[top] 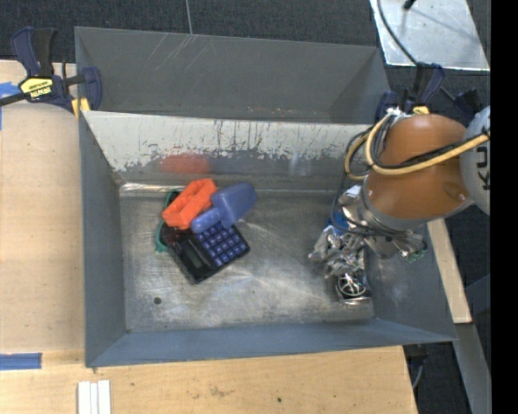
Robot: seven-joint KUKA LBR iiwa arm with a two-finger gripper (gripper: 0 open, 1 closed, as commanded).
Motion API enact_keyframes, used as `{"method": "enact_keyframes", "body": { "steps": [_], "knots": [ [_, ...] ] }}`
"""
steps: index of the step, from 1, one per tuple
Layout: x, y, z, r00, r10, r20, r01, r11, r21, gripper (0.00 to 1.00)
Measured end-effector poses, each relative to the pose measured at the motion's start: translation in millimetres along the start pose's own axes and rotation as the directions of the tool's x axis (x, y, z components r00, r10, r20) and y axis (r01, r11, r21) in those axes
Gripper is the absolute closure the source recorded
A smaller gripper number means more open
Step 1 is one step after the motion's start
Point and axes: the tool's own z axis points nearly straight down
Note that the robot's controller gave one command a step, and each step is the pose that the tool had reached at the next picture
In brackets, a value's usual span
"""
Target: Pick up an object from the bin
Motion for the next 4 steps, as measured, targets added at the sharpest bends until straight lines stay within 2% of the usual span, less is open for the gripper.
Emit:
{"method": "enact_keyframes", "body": {
  "steps": [1,2,3,4],
  "knots": [
    [-10.2,14,-38,0.981,-0.194,0.005,0.194,0.981,0.005,1.00],
    [-20.5,-29,-93,0.964,-0.267,0.002,0.267,0.964,-0.002,1.00],
    [-33.1,-60,-119,0.909,-0.417,0.004,0.417,0.909,0.016,1.00],
    [-30.7,-63,-121,0.765,-0.645,0.004,0.645,0.765,0.005,1.00]
  ]
}}
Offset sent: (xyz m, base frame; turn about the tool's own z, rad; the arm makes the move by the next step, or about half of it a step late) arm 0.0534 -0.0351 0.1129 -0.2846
